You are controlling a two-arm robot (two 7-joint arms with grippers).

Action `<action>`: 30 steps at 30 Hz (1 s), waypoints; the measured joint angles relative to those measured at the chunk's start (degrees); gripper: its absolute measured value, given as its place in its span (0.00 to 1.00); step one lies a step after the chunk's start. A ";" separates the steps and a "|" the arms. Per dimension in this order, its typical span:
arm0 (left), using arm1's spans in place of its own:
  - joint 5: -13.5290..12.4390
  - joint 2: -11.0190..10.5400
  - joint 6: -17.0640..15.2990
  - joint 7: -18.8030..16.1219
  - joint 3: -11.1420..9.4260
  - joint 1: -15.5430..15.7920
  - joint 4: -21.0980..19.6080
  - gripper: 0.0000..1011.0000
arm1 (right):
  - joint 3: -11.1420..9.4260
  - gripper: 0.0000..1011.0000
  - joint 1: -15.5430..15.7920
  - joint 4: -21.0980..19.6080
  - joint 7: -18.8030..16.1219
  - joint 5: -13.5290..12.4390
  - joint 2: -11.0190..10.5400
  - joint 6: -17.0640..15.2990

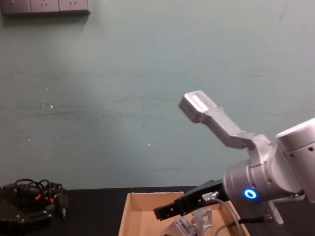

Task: Use one hand to pick up the angle iron from the table and place it into the box.

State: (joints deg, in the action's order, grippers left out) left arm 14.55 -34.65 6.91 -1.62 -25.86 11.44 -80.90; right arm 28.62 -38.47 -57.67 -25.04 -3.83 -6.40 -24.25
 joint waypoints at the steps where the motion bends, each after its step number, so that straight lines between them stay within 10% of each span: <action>1: 0.00 0.00 0.00 0.00 0.00 0.00 0.00 1.00 | -0.14 0.99 0.45 -0.87 -0.16 -0.20 -0.34 -0.02; 18: 0.00 0.00 0.00 0.01 -0.01 0.00 0.00 1.00 | -2.73 0.99 17.62 -30.35 -4.95 -6.96 -12.57 -1.98; 30: 0.00 0.00 0.00 0.00 0.00 0.00 0.00 1.00 | -0.06 0.99 25.17 -41.78 -5.61 -7.45 -19.58 -1.41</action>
State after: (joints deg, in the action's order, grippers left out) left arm 14.55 -34.65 6.91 -1.62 -25.86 11.43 -80.90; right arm 28.57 -13.31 -99.45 -30.65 -11.28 -25.98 -25.66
